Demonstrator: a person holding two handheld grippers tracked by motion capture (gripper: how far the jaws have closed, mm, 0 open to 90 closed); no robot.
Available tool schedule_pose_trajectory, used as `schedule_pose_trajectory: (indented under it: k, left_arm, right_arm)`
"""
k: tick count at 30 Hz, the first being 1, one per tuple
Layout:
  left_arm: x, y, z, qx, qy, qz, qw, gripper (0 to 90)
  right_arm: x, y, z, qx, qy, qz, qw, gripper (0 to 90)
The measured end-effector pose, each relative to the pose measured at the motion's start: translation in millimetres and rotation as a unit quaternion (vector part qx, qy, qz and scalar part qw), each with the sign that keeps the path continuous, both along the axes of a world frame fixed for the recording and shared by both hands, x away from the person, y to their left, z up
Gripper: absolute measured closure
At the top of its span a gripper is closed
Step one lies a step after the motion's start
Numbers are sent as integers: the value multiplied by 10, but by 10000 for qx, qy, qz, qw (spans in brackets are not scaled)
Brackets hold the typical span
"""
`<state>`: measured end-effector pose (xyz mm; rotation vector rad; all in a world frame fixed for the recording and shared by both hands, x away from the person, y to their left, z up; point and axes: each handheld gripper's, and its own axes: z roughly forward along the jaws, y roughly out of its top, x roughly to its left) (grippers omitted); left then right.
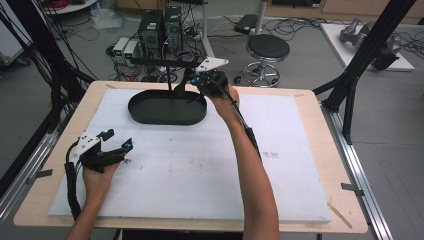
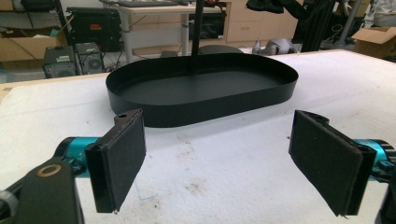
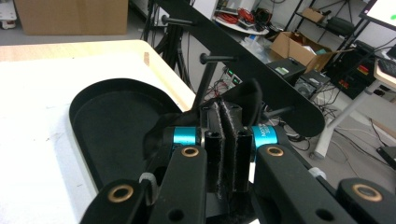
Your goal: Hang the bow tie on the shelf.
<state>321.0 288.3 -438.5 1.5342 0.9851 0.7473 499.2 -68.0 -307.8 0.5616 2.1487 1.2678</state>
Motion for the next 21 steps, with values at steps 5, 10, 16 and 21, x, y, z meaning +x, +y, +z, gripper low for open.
schedule_pose_trajectory:
  k: [5,10,16,21]
  left_arm:
    - [1,0,0,-1,-2,1,10000,191]
    - [0,-3,0,13,-6,-6,10000,191]
    - [-1,-3,0,15,-4,-9,10000,191]
    - [-1,-3,-1,2,-15,-21,10000,191]
  right_arm:
    - [36,-11,7,49,-47,-55,10000,879]
    - [61,10,53,108,-147,1,9998,879]
    - [119,78,141,47,-258,-65,9996,879]
    - [178,73,131,-15,-247,-260,9994,879]
